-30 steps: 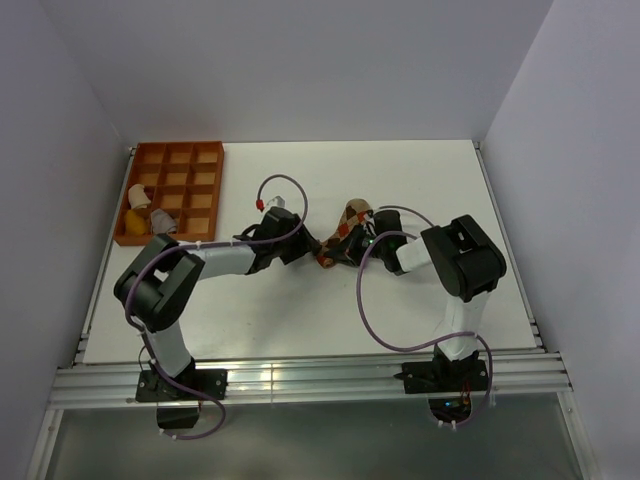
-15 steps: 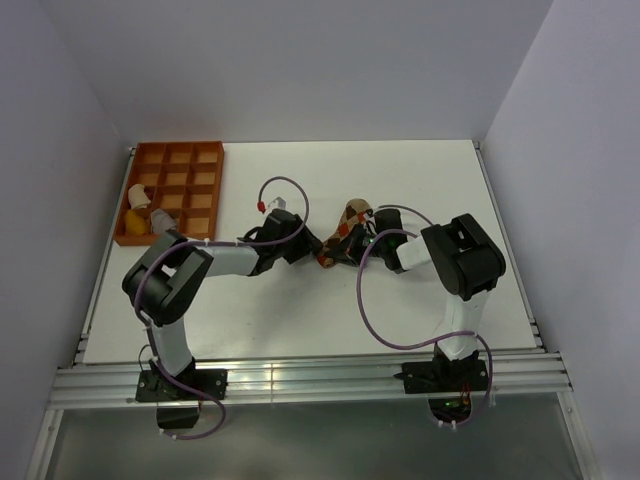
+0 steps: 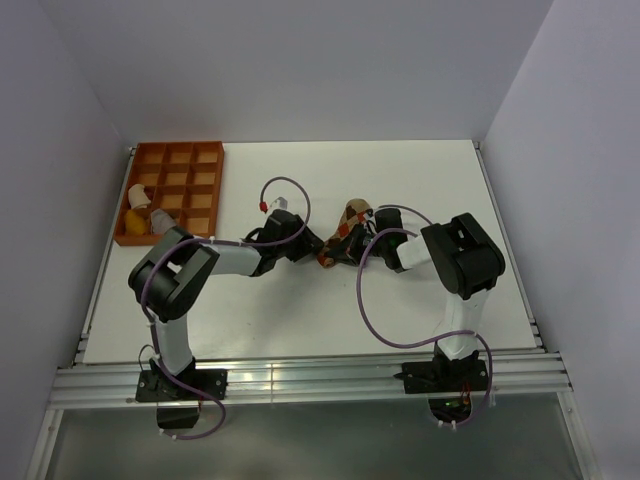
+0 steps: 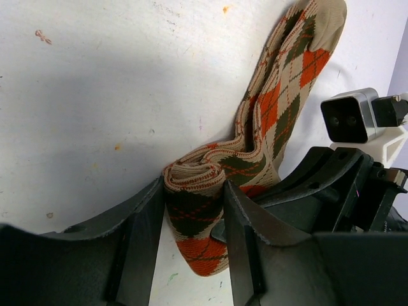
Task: Roll the socks
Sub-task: Roll the sock at the center of the board.
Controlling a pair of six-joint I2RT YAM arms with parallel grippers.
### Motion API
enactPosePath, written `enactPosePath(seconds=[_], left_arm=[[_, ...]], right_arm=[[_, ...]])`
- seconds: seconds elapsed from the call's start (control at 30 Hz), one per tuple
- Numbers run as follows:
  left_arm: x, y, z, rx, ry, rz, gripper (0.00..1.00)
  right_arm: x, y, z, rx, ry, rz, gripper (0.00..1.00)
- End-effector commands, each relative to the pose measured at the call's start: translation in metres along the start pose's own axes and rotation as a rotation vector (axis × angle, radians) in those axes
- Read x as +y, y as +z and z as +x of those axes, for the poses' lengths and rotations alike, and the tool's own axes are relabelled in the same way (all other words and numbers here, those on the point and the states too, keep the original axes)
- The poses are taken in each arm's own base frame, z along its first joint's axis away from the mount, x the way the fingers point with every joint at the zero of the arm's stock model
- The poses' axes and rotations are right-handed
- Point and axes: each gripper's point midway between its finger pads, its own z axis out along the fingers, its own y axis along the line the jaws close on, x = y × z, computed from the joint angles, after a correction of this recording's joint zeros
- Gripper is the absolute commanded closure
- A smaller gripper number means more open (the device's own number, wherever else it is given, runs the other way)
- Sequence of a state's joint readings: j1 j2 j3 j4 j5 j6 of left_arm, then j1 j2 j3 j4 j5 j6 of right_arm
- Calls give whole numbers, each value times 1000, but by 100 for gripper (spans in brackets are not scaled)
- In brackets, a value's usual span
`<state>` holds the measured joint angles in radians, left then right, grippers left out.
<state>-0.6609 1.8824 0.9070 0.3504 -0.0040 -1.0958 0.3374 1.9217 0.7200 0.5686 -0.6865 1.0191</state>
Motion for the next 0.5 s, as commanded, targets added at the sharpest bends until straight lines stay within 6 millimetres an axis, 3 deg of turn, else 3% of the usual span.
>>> enactPosePath(seconds=[0.0,0.2,0.33,0.47], left_arm=[[35,4,27,77,9,-98,53],[38,6,30,96,24,-118,73],[36,5,27,99,37,-133,97],[35,1,15,81,91,-192,100]], right_arm=[[-34,4,3,4,28,110,100],[-36,4,1,-1,26,117,100],[-37,2,-1,-8,-5,134,100],[-19,-6,-14,-61,-122,122,95]])
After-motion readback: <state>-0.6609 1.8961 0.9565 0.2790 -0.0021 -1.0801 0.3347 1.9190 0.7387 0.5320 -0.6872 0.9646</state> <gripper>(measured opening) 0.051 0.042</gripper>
